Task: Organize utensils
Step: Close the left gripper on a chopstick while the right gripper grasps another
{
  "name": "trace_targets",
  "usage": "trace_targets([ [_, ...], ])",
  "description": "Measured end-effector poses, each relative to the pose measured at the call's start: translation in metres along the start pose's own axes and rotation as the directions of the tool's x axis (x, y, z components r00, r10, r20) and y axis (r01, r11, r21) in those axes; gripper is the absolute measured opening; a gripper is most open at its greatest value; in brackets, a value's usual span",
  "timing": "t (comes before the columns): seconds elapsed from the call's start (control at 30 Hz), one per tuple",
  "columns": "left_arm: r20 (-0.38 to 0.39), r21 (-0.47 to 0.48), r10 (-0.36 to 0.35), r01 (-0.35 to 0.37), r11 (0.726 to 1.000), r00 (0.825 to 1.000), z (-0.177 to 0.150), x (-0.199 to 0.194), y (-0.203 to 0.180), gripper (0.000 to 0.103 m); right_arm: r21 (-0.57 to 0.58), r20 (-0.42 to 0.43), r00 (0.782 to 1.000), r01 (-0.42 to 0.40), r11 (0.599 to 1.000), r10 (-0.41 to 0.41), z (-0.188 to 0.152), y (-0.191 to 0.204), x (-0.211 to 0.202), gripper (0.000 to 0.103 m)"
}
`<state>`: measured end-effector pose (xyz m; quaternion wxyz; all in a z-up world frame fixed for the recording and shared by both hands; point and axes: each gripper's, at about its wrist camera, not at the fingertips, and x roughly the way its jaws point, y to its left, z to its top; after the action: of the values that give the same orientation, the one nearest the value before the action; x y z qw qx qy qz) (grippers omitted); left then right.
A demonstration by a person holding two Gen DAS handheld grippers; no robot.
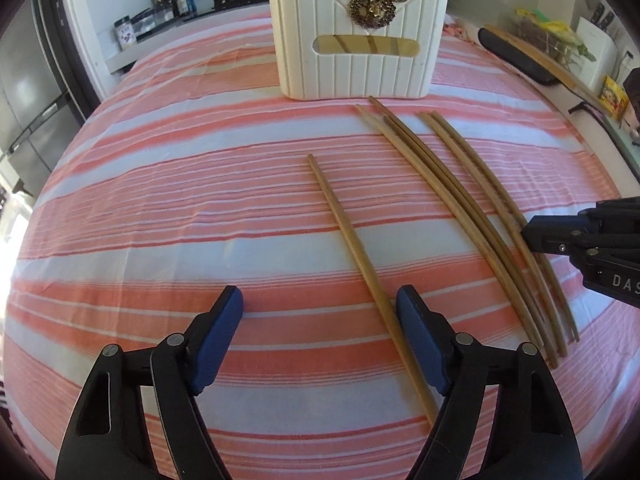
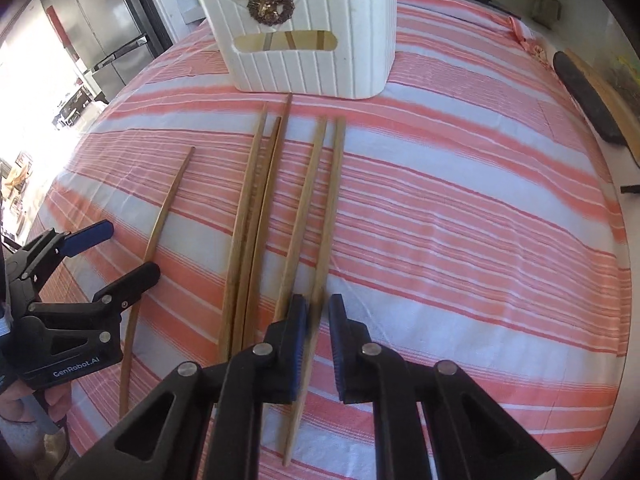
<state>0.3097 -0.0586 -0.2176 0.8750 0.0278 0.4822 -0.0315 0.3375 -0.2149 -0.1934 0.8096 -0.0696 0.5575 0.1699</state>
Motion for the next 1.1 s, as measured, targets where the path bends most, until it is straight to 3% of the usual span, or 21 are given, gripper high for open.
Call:
trace_targets([
  [0.07, 0.003, 0.007, -0.005, 0.005, 1.000, 1.000, -0.001, -0.002, -0.001, 0.068, -0.005, -0.012, 1.000, 0.016, 1.000, -0.016, 0.002, 0.003, 0.000, 0.012],
  [0.23, 0.014, 0.096, -0.017, 0.016, 0.995, 1.000, -0.001, -0.007, -0.015, 0.013, -0.023, 0.000, 0.999, 0.034, 0.999, -0.034, 0.000, 0.005, -0.001, 0.008],
  [0.43, 0.002, 0.109, -0.034, 0.034, 0.993, 0.999, -0.001, -0.008, -0.001, 0.006, 0.041, 0.026, 0.999, 0.042, 0.998, -0.043, -0.018, -0.015, -0.011, 0.007],
  [0.67, -0.013, 0.035, -0.031, 0.032, 0.999, 0.999, 0.001, -0.005, 0.037, 0.006, 0.137, 0.045, 0.995, 0.080, 0.987, -0.086, -0.045, -0.045, -0.027, 0.007],
  [0.87, -0.032, 0.004, -0.096, 0.096, 0.995, 0.995, 0.002, -0.004, 0.053, 0.008, 0.166, 0.037, 0.997, 0.066, 0.984, -0.073, -0.057, -0.059, -0.036, 0.008],
  [0.9, -0.042, 0.003, -0.119, 0.120, 0.993, 0.992, 0.003, -0.005, 0.056, 0.015, 0.178, 0.038, 0.998, 0.052, 0.983, -0.059, -0.057, -0.062, -0.038, 0.008],
  [1.0, -0.041, -0.014, -0.201, 0.201, 0.980, 0.979, 0.006, -0.007, 0.067, 0.055, 0.219, 0.049, 0.999, -0.027, 0.975, 0.016, -0.054, -0.075, -0.048, 0.014],
  [1.03, -0.046, -0.016, -0.214, 0.214, 0.977, 0.976, 0.007, -0.007, 0.071, 0.062, 0.226, 0.049, 0.998, -0.045, 0.973, 0.034, -0.052, -0.079, -0.051, 0.015],
  [1.1, -0.072, -0.008, -0.228, 0.228, 0.974, 0.971, 0.011, -0.004, 0.075, 0.062, 0.215, 0.035, 0.998, -0.049, 0.975, 0.043, -0.049, -0.082, -0.056, 0.018],
])
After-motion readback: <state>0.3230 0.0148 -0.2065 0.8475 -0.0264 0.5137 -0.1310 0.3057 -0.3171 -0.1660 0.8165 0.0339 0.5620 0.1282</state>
